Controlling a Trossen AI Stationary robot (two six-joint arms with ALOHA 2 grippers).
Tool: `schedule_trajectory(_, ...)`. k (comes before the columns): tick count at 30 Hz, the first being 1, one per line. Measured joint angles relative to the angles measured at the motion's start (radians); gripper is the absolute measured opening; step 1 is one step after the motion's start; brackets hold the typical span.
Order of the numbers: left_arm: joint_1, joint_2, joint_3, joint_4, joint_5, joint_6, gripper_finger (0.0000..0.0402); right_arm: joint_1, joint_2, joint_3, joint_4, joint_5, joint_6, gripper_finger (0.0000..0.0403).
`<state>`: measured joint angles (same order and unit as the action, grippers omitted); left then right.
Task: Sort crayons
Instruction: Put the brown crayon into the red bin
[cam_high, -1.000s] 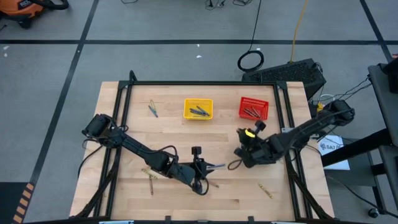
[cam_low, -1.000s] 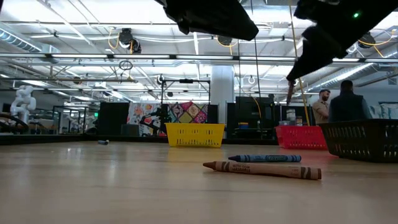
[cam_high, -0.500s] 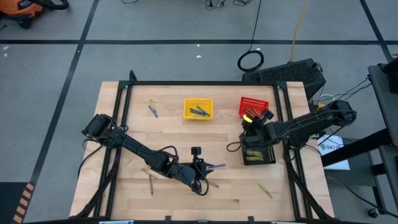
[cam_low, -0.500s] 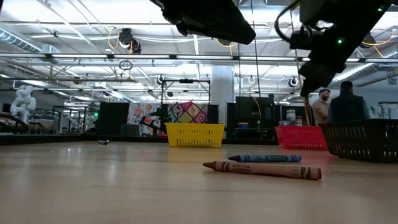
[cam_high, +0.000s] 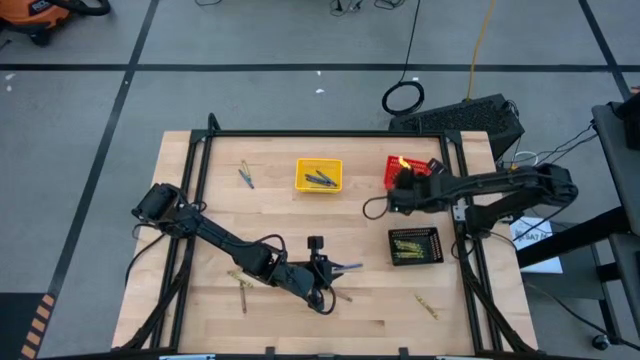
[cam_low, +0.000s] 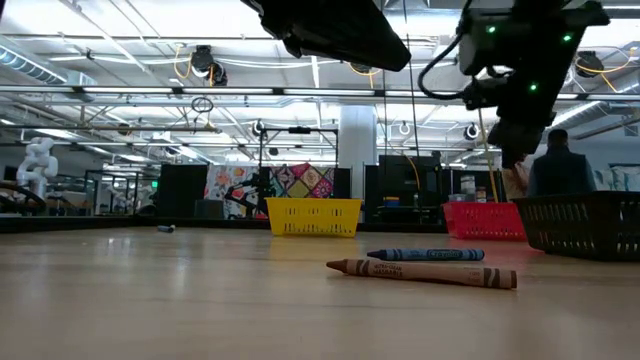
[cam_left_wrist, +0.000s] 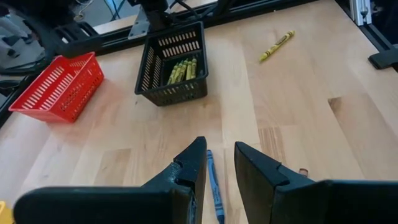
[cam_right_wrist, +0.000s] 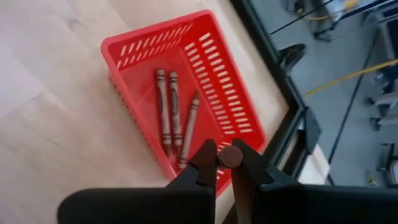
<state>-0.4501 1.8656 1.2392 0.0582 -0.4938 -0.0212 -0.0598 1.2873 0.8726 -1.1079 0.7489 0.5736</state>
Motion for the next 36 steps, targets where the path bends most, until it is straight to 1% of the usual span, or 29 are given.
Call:
schedule_trajectory(6, 0.0, 0.0, 0.0, 0.0, 0.0, 0.0, 0.0087, -0.103, 0.0, 0.0, 0.096, -0.119, -0.157, 0.0004)
schedule_trajectory(14, 0.0, 0.0, 0.0, 0.0, 0.0, 0.0, 0.0087, -0.21, 0.0, 0.0, 0.132, -0.204, -0.269, 0.0017)
schedule_trajectory(18, 0.0, 0.0, 0.0, 0.0, 0.0, 0.0, 0.0087, -0.248, 0.0, 0.0, 0.132, -0.223, -0.306, 0.0022)
schedule_trajectory(23, 0.0, 0.0, 0.0, 0.0, 0.0, 0.0, 0.0087, -0.288, 0.001, 0.0, 0.132, -0.228, -0.31, 0.0024)
schedule_trajectory(36, 0.0, 0.0, 0.0, 0.0, 0.0, 0.001, 0.0087, -0.329, 0.002, 0.0, 0.134, -0.226, -0.336, 0.0025)
